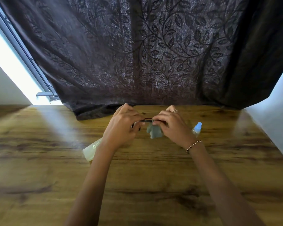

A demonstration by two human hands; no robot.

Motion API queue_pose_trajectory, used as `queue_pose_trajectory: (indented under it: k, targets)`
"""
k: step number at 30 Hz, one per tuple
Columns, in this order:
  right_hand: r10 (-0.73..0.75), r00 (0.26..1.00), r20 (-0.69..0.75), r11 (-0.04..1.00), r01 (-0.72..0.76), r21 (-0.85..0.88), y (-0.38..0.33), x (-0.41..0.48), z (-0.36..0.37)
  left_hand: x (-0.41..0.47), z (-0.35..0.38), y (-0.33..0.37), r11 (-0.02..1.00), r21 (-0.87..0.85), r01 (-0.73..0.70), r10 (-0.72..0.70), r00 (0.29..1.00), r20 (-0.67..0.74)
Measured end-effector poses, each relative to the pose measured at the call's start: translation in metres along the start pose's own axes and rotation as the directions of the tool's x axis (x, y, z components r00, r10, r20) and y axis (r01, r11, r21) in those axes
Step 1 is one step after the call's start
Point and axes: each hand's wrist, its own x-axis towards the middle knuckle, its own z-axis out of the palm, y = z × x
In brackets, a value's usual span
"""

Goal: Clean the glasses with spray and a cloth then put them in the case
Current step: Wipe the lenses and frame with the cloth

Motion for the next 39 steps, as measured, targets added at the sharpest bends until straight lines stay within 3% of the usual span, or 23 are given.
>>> queue_pose_trajectory:
  k: [4,12,19,27,34,39]
  targets:
    - [-0.008,1.0,-0.022,0.999,0.009,0.048,-0.013,0.002,0.006,0.003,-0.001,0.004,0.999,0.022,-0.041,0.041,0.999,0.005]
    - [0.153,0.988,-0.002,0.979,-0.151,0.135,0.015,-0.005,-0.013,-0.006,-0.02,-0.023,0.999,0.023,0.025,-0.023,0.996,-0.085]
    - [0.024,1.0,0.004,0.991,-0.024,0.135,-0.015,0.008,0.001,0.006,-0.006,-0.004,0.996,0.036,-0.085,0.087,0.995,-0.051]
    - [0.137,0.99,0.027,0.966,-0.14,0.218,0.002,-0.002,-0.003,-0.007,-0.012,-0.021,1.0,0.004,-0.018,0.019,0.995,-0.1]
    - [0.329,0.941,0.086,0.854,-0.335,0.399,0.012,-0.01,-0.006,-0.013,-0.022,-0.034,0.997,-0.073,0.029,-0.04,0.987,-0.156]
    - [0.435,0.895,0.096,0.681,-0.397,0.615,0.011,-0.017,0.001,-0.015,-0.022,-0.037,0.982,-0.164,0.093,-0.126,0.972,-0.2]
